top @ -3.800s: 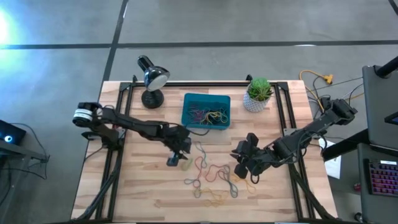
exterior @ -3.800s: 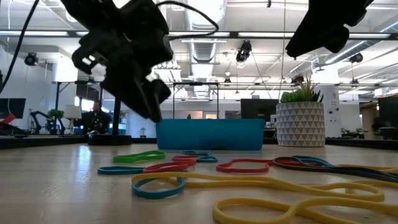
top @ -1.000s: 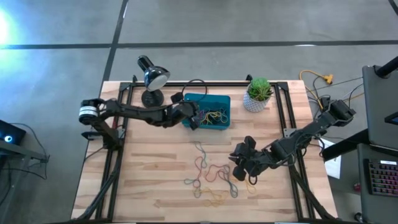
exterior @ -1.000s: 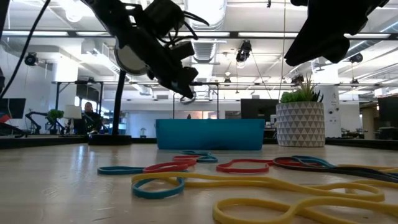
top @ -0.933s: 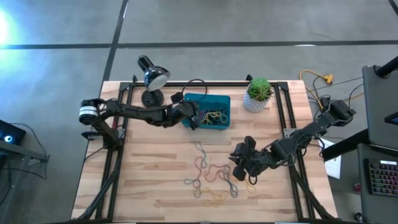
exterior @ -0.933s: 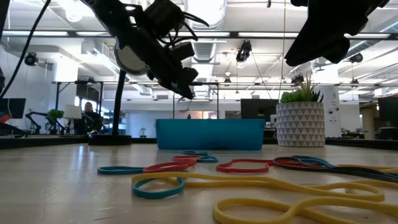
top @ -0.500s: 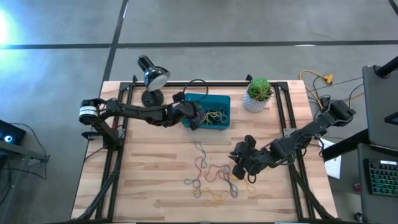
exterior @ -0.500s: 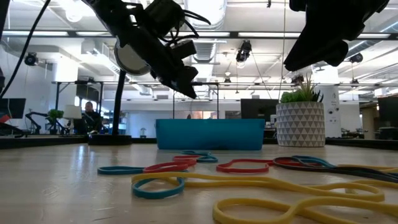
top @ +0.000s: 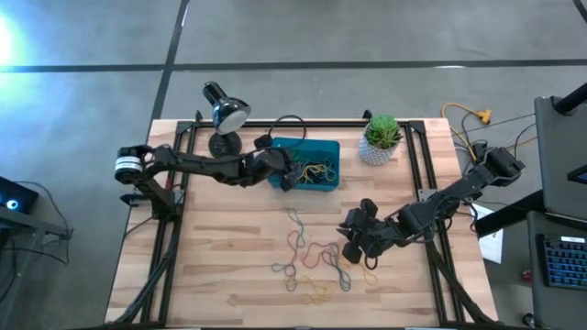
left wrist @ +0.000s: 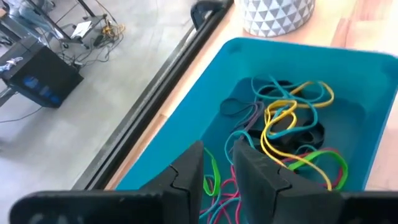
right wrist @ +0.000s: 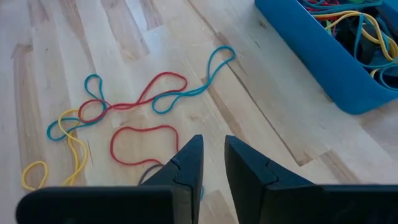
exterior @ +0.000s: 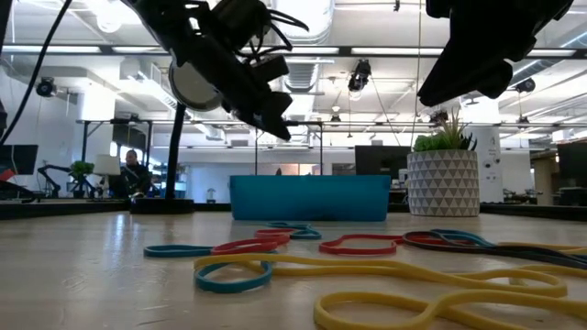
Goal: Pick and place rubber bands into bin
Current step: Put the purple rubber band into the blue bin
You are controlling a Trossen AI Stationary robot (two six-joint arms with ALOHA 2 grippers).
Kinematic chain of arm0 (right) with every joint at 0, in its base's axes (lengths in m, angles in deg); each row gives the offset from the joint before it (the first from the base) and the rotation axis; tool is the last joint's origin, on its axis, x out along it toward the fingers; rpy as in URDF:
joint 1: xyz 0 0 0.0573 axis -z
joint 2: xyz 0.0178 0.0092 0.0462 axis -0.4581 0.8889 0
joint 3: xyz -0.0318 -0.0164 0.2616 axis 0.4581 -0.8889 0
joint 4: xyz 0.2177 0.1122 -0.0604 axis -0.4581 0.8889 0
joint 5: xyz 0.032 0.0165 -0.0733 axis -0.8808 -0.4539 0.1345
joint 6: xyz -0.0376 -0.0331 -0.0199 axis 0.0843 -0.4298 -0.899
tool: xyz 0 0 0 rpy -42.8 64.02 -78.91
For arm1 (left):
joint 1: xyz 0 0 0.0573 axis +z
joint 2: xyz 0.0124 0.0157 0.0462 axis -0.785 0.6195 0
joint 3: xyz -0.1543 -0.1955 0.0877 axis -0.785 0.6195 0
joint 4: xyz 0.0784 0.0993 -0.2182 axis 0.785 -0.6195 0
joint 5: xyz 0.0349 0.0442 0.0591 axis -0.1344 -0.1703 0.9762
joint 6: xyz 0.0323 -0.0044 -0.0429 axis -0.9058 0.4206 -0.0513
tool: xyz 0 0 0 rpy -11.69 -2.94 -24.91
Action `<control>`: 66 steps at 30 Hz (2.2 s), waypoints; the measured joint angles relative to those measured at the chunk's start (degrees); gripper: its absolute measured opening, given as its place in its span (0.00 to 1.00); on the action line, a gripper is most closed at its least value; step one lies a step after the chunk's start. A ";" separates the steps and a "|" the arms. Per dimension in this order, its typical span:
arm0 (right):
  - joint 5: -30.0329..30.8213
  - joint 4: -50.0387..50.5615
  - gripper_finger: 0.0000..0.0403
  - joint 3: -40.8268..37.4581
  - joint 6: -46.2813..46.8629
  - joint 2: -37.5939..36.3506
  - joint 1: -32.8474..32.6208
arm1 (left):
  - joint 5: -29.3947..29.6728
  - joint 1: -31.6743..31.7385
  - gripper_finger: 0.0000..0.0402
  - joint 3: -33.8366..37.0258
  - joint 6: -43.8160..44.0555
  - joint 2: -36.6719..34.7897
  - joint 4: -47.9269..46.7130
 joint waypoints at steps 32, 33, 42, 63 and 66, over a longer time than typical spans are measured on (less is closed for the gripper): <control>1.14 -2.16 0.14 -0.02 -0.68 -0.18 0.00 | -29.15 -2.08 0.01 1.59 8.16 -3.43 -0.95; 1.18 -3.07 0.14 -0.02 -0.68 -0.26 0.00 | -31.01 -2.18 0.01 1.59 9.57 -3.43 -2.50; 0.92 -11.56 0.14 -0.02 -1.31 -0.42 0.11 | -50.81 -3.32 0.01 1.63 16.49 -3.54 -11.88; -18.06 -15.73 0.17 -0.02 -2.12 13.76 -0.42 | -60.01 -8.48 0.01 5.33 16.70 -3.65 -21.20; -18.29 -18.31 0.22 -0.02 -2.17 16.53 -0.40 | -59.97 -8.48 0.01 6.07 17.03 -3.65 -21.32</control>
